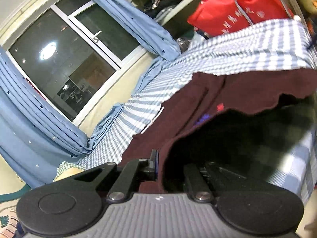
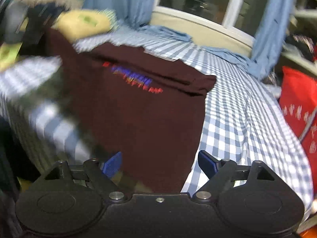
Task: Fold small clothes
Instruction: 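Close both grippers on the hem of the sweatshirt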
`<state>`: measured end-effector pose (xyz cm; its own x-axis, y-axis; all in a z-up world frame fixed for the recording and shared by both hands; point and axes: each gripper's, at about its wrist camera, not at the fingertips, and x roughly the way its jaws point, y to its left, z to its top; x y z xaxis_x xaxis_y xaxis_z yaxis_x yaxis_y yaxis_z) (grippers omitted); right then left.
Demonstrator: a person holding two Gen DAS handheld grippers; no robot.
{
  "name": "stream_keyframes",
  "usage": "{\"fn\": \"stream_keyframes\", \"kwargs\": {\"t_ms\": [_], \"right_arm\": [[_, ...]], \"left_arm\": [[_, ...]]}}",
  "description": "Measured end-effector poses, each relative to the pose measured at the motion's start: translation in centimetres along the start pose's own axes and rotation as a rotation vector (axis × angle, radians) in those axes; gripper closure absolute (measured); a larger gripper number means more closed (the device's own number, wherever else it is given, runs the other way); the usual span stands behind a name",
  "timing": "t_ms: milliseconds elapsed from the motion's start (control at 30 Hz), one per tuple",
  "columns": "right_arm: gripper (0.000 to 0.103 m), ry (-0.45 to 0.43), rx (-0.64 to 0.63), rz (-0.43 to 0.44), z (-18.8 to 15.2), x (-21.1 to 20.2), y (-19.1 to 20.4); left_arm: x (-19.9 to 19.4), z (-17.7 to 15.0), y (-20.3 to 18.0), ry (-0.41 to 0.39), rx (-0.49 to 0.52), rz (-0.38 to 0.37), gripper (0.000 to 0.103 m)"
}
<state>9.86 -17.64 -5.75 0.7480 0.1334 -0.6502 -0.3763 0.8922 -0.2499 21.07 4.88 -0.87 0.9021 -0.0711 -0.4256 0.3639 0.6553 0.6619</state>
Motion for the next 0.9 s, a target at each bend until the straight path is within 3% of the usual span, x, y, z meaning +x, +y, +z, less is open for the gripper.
{"fn": "stream_keyframes", "kwargs": {"t_ms": [133,233,300,400,500,700,900], "right_arm": [[0.024,0.012,-0.201,-0.091,-1.6,1.5,3.5],[0.032,0.008,-0.248,-0.139,-2.2,2.8,4.4],[0.059,0.011,-0.271,-0.186,-2.3,4.0,4.2],[0.090,0.012,-0.292,-0.235,-1.8,5.2,3.3],[0.095,0.032,-0.226,-0.154,-0.2,5.0,1.3],[0.097,0.099,0.172,0.062,3.6,4.3,-4.9],[0.098,0.151,0.186,0.107,6.1,5.5,-5.6]], "left_arm": [[1.0,1.0,1.2,-0.009,-0.018,0.002,0.097],[0.4,1.0,1.5,-0.009,-0.051,-0.019,0.097],[-0.3,0.5,1.6,-0.002,-0.071,-0.034,0.097],[-1.2,-1.0,1.3,0.019,-0.078,-0.047,0.097],[-1.9,-2.9,1.0,0.056,-0.129,-0.070,0.098],[-2.1,-7.0,0.2,0.140,-0.304,-0.128,0.098],[-2.0,-9.1,1.1,0.158,-0.441,-0.164,0.098]]}}
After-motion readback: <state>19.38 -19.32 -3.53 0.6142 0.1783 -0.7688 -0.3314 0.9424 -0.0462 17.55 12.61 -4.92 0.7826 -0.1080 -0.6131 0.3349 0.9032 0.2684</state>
